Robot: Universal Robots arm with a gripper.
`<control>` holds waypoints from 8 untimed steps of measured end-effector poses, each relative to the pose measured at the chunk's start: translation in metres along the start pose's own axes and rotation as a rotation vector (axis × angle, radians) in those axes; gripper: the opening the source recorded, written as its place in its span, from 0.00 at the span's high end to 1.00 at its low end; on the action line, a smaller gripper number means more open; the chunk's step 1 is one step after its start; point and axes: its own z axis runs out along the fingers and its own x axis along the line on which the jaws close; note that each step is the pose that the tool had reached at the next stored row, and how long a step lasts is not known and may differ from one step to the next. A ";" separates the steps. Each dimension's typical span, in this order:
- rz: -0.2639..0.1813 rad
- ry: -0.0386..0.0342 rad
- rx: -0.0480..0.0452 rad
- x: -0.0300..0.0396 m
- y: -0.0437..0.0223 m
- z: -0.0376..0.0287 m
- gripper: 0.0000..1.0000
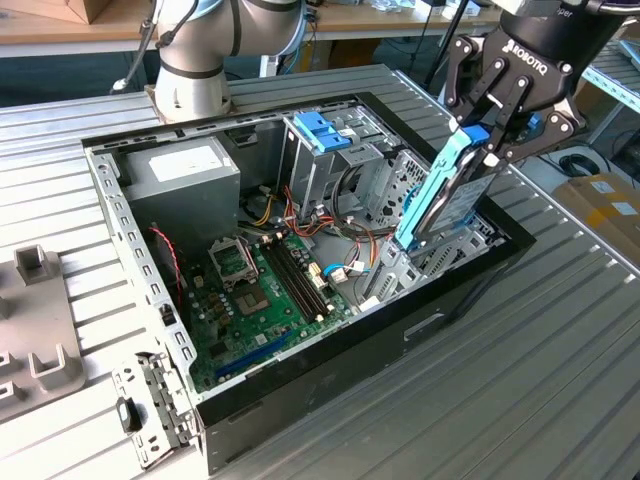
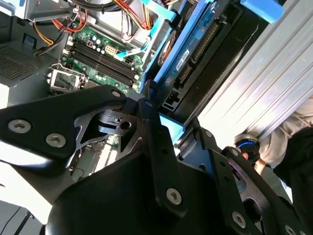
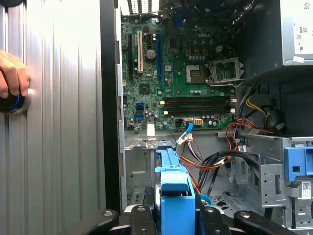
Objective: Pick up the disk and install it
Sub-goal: 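Insert the disk into the insertion slot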
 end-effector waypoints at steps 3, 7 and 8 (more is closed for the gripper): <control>0.000 -0.0002 0.0001 0.0001 -0.0002 0.0020 0.63; 0.000 0.0000 0.0000 0.0001 -0.0004 0.0042 0.63; 0.000 -0.0001 0.0000 0.0002 -0.0004 0.0049 0.63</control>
